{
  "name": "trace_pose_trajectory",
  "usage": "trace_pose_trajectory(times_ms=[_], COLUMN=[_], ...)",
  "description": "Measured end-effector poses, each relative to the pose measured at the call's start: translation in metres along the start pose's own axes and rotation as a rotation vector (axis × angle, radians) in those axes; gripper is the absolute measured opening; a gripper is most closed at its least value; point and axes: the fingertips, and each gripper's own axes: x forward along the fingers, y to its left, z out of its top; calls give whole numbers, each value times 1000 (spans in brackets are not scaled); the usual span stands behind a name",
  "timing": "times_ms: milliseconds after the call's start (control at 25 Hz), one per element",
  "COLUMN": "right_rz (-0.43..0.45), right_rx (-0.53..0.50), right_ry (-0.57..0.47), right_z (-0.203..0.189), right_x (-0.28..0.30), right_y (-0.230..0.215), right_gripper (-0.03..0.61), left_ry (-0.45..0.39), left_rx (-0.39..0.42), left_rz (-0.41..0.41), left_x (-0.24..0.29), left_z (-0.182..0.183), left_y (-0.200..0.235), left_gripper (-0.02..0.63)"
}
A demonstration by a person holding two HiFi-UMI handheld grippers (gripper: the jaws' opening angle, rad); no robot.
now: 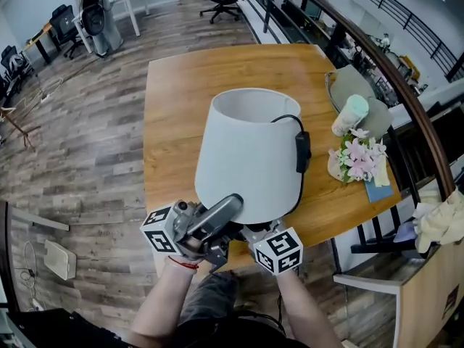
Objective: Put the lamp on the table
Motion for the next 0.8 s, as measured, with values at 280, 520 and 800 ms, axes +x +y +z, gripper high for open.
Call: trace_pose_trajectory(times_ms=[280,520,800], right_rz=[-35,-65,-87], right_rx=[-18,-30,-65], right_ry=[-3,-13,-7], right_z=[6,10,11], right_x=[29,48,60], right_y=[-21,-37,-48], right_gripper=[198,198,198], left_ry=[7,20,4], left_rx=[-23,-25,-39], left_rz=[-9,-24,-44], left_x=[-4,-5,-11], left_z=[19,30,38], left_y=[28,46,58], left_gripper=[0,0,0])
